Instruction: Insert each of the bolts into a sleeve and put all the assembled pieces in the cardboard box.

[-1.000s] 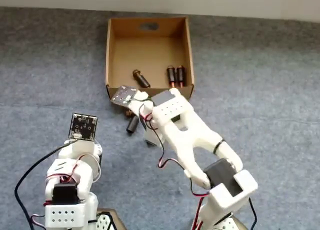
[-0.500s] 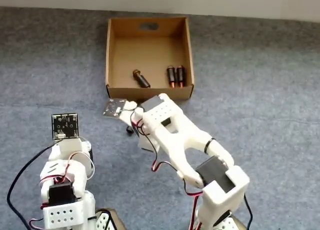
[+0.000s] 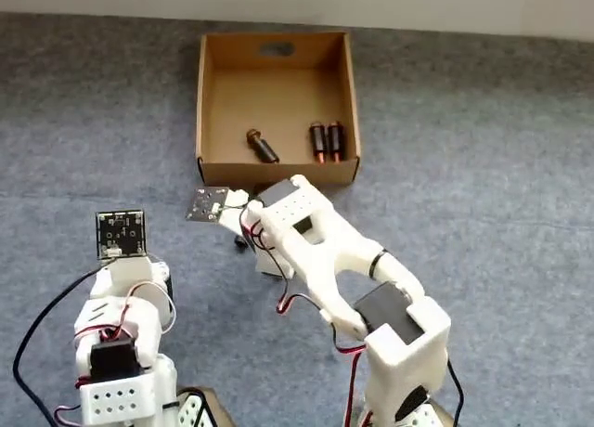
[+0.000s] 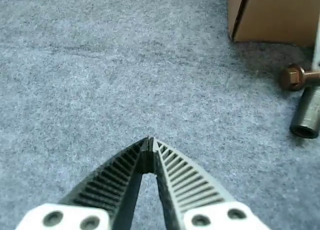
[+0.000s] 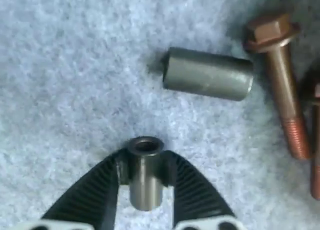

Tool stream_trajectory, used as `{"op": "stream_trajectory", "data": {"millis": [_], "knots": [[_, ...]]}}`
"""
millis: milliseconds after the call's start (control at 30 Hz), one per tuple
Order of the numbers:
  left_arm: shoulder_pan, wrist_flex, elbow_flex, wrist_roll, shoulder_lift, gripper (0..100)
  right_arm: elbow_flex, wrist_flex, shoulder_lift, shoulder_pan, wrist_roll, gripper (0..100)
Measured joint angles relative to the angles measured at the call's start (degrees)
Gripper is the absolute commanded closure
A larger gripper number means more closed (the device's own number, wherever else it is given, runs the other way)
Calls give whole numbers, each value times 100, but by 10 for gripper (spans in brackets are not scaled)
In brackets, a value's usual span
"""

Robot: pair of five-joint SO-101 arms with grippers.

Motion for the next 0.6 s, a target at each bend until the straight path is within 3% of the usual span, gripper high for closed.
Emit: {"op": "stream_trajectory", "data": {"millis": [200, 467, 600], "knots": [[0, 0, 0, 0, 0, 963, 105, 114, -334, 62, -413, 992], [0, 0, 0, 0, 0, 963, 598, 18, -1020, 941, -2391, 991], [0, 0, 0, 0, 0, 963, 1116, -501, -1020, 1371, -2585, 857]]}}
